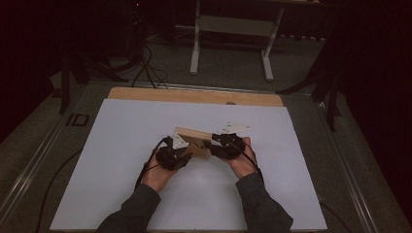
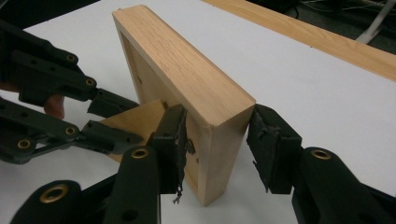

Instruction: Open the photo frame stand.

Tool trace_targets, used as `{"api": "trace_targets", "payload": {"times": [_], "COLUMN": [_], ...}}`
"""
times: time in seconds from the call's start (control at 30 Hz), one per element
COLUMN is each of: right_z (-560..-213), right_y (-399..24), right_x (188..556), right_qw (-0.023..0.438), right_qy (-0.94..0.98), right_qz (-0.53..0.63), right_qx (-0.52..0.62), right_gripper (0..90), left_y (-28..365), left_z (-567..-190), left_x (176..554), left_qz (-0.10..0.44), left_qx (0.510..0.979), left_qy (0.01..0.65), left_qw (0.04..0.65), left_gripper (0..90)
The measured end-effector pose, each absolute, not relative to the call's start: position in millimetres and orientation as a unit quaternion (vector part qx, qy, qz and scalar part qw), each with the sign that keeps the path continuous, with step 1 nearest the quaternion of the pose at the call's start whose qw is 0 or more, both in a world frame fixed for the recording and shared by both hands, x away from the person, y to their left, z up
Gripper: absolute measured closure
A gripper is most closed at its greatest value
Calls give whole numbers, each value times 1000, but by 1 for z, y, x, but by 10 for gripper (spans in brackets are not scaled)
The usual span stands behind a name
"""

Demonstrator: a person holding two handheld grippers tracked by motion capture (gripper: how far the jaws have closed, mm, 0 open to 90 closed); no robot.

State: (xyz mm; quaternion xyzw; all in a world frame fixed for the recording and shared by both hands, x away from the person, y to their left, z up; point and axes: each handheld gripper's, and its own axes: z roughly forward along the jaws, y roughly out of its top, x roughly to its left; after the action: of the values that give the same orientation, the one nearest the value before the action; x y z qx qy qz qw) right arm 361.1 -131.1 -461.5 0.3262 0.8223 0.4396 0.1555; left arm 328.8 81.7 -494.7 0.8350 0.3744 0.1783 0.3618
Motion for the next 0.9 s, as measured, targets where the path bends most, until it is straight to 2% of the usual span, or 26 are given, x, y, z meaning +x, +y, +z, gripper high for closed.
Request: {"api": "trace_targets", "payload": {"times": [0.9], "right_z": [-466], "right_y": [-132], "right_x": [343], "right_qw": [152], "right_qy": [824], "right_qz": [451], "right_qx": [306], "right_gripper": [555], "left_y": [89], "left_z": [-502], "left_x": [320], "left_qz": [161], "left_qx": [837], "left_qy": [364], "left_qw": [374], "left_gripper": [671]}}
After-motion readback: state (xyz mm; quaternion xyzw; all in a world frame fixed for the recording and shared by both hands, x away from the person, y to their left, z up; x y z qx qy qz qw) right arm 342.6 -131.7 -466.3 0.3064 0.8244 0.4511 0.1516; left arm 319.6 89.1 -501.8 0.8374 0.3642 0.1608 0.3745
